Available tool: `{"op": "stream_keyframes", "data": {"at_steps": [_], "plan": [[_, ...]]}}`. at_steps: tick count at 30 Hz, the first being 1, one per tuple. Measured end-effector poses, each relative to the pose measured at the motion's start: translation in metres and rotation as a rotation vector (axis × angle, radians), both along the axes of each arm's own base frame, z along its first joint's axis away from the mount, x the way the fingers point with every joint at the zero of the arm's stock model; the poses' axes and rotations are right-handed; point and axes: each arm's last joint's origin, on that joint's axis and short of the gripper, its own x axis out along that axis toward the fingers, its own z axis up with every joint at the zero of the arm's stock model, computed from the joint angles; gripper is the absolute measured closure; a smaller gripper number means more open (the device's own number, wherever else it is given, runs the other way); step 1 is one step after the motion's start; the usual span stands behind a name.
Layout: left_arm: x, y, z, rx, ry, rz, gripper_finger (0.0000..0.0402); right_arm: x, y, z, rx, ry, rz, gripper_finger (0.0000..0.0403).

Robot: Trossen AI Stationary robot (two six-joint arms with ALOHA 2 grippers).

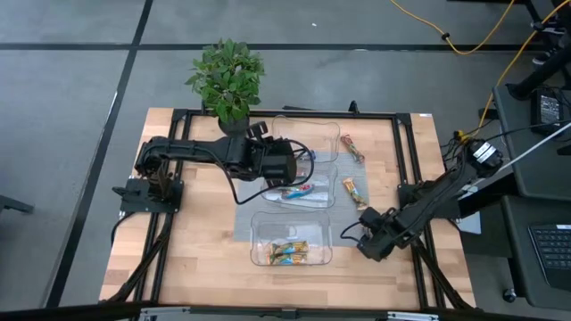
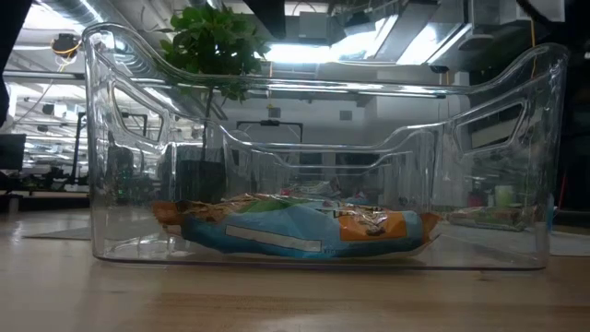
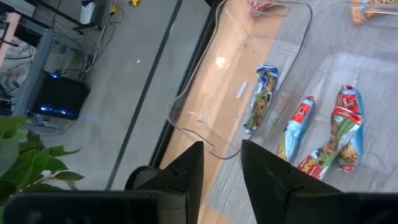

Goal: Pick and place Granola Bars by type
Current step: Put the blue granola bar into the top transparent bin

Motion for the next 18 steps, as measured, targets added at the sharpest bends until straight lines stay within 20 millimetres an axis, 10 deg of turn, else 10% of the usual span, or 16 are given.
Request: {"op": "stream_keyframes", "data": {"at_steps": [18], "plan": [[0.0, -0.006, 0.0, 0.005, 0.005, -0.021, 0.0311, 0.01, -0.001, -0.019, -0.007, 0.105, 0.065, 0.023]]}}
